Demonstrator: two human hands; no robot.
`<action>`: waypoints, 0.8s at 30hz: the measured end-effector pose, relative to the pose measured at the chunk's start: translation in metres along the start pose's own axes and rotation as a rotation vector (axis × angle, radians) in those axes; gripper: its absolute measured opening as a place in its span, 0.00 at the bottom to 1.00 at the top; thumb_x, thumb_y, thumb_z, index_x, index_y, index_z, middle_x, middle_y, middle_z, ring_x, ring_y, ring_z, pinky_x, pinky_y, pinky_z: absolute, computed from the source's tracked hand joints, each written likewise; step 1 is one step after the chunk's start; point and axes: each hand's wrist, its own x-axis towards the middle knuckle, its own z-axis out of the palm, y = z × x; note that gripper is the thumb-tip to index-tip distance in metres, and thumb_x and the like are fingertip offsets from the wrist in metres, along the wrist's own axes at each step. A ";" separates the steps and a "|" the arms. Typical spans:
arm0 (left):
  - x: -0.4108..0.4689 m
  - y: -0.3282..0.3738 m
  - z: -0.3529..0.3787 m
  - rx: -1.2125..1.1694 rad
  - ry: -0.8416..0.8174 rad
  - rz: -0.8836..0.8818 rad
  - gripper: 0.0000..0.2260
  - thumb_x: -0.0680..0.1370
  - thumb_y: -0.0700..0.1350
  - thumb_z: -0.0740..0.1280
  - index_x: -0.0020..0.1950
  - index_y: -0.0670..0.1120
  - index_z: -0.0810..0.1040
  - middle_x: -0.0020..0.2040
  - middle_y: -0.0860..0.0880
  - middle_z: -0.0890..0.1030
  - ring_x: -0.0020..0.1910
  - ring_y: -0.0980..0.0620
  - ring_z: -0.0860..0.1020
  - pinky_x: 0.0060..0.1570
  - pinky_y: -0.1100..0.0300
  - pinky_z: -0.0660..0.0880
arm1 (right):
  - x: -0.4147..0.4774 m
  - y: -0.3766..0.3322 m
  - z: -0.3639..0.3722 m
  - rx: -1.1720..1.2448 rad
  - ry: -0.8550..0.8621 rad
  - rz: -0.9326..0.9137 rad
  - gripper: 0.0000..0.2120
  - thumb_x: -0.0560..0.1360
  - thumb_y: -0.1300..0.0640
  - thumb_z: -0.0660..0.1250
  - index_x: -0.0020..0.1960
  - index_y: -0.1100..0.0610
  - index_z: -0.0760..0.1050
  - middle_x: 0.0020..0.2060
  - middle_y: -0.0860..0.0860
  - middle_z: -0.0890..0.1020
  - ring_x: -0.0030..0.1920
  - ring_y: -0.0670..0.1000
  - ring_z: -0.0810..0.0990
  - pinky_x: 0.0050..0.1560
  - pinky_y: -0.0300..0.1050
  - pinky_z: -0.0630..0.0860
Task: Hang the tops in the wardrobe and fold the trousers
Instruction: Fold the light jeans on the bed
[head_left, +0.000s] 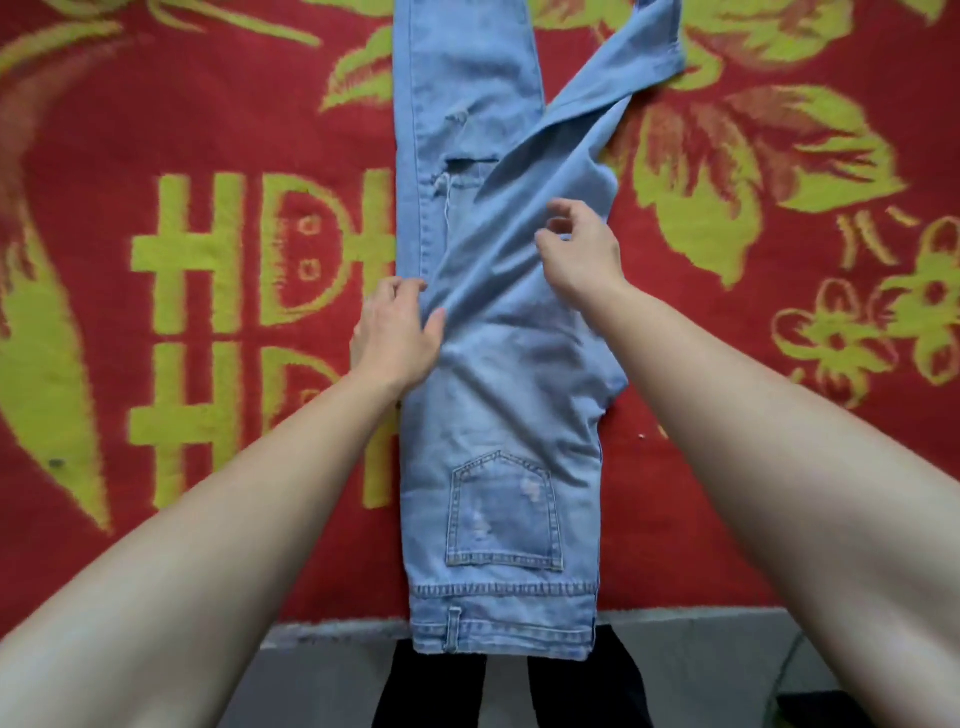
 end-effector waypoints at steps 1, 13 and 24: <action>0.018 0.008 0.000 -0.001 0.014 0.025 0.21 0.80 0.53 0.63 0.70 0.45 0.70 0.68 0.44 0.70 0.67 0.42 0.69 0.64 0.49 0.67 | 0.013 0.000 -0.003 0.015 0.017 -0.006 0.20 0.79 0.56 0.62 0.71 0.53 0.71 0.63 0.51 0.78 0.62 0.51 0.76 0.66 0.45 0.71; 0.143 0.040 0.015 0.092 0.056 0.098 0.12 0.76 0.59 0.68 0.56 0.56 0.81 0.70 0.46 0.69 0.66 0.43 0.72 0.62 0.54 0.67 | 0.159 -0.039 -0.014 0.971 0.125 0.333 0.09 0.76 0.60 0.70 0.50 0.55 0.70 0.53 0.57 0.81 0.48 0.53 0.82 0.38 0.45 0.83; 0.159 -0.003 -0.021 -0.583 -0.015 -0.140 0.03 0.76 0.42 0.70 0.42 0.45 0.82 0.44 0.40 0.82 0.43 0.46 0.76 0.51 0.51 0.74 | 0.202 -0.130 0.013 0.290 0.064 -0.301 0.29 0.75 0.62 0.66 0.74 0.61 0.64 0.68 0.54 0.76 0.67 0.51 0.75 0.68 0.48 0.72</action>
